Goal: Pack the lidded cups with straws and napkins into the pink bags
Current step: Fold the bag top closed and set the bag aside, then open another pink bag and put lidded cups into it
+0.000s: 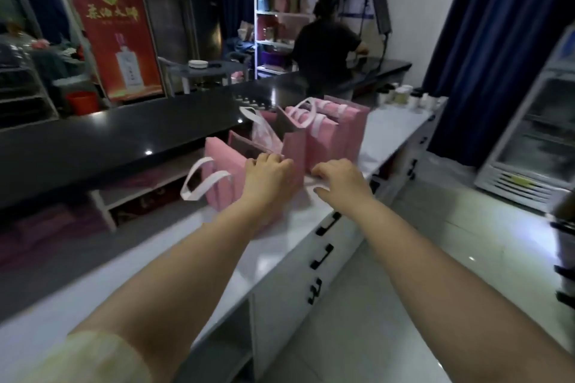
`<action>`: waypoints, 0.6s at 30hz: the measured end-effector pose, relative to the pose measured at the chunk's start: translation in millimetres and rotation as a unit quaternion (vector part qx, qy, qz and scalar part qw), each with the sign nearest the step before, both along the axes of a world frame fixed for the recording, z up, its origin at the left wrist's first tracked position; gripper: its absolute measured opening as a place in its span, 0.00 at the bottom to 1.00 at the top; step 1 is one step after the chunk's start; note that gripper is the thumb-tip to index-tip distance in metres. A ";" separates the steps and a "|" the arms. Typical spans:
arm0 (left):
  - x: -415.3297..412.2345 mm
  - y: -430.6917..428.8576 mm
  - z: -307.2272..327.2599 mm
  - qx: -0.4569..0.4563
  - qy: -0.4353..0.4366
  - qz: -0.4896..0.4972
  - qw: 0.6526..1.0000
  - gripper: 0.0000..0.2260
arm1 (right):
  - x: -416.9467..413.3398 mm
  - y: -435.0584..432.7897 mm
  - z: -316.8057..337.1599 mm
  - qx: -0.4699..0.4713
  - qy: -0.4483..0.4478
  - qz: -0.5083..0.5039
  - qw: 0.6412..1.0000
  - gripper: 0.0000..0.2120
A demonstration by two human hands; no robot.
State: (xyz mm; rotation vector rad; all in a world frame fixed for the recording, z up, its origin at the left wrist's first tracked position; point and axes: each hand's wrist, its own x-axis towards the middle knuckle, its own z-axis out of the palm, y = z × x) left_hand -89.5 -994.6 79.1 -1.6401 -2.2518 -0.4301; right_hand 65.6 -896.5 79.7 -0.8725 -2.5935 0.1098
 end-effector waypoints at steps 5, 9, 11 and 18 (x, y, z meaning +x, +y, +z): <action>96.9 67.4 -42.4 -0.044 -0.018 -0.063 0.997 0.18 | 106.1 41.2 -43.8 -0.034 -0.023 -0.069 0.997 0.18; 153.6 102.4 -72.0 -0.084 -0.020 -0.098 0.991 0.18 | 163.6 70.7 -68.8 -0.065 -0.042 -0.116 0.990 0.18; 169.8 119.8 -82.4 -0.095 -0.005 -0.112 0.989 0.17 | 181.0 86.6 -76.6 -0.065 -0.043 -0.135 0.988 0.18; 174.4 203.5 -105.9 -0.127 0.015 -0.155 0.980 0.18 | 186.7 151.6 -99.0 -0.062 -0.060 -0.153 0.984 0.17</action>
